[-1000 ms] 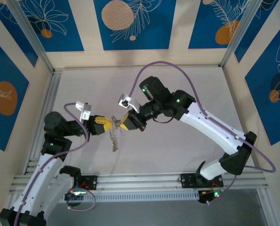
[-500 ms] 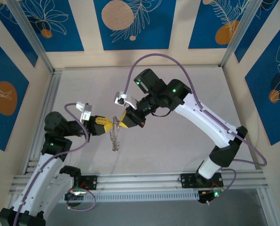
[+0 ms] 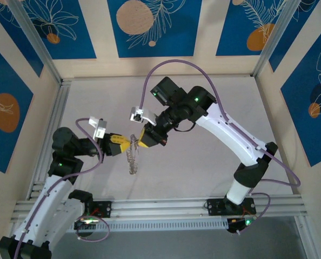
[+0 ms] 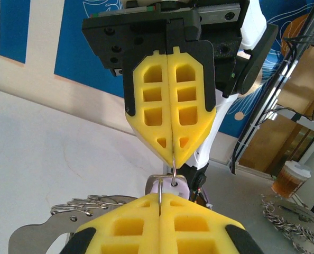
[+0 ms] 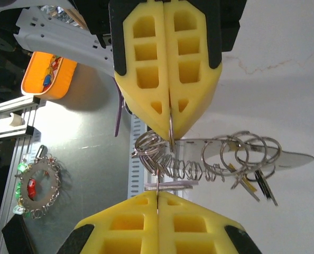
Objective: Put the keys on the keyring
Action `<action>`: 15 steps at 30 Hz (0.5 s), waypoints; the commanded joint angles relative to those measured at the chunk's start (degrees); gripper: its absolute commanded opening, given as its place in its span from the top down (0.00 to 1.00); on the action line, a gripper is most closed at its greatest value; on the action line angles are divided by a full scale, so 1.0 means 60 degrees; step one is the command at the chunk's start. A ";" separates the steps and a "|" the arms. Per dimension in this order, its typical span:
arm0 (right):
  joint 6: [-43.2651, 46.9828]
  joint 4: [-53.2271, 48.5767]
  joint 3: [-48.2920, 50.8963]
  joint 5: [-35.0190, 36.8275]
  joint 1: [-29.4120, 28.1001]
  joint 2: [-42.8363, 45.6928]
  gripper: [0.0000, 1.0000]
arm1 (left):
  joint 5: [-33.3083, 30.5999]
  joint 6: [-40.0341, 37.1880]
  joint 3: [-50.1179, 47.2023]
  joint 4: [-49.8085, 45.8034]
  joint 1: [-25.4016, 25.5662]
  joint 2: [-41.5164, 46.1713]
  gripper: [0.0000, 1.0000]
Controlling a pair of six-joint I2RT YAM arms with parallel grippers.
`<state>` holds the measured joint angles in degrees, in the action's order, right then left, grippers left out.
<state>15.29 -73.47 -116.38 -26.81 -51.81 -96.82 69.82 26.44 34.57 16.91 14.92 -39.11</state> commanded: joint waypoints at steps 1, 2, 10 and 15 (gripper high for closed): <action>0.0188 -0.0518 -0.0385 -0.0220 -0.0098 -0.0247 1.00 | 0.0316 -0.0099 0.0259 0.0269 0.0152 0.0077 1.00; 0.0191 -0.0548 -0.0428 -0.0191 -0.0108 -0.0275 1.00 | 0.0327 -0.0099 0.0248 0.0261 0.0162 0.0074 1.00; 0.0176 -0.0631 -0.0690 -0.0033 -0.0130 -0.0430 1.00 | 0.0378 -0.0103 0.0252 0.0246 0.0193 0.0072 1.00; 0.0191 -0.0610 -0.0703 -0.0106 -0.0154 -0.0489 1.00 | 0.0375 -0.0108 0.0256 0.0209 0.0216 0.0079 1.00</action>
<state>15.66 -75.70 -119.15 -26.50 -52.18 -98.91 70.52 26.44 34.57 16.91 15.31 -39.11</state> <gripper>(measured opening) 0.048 0.046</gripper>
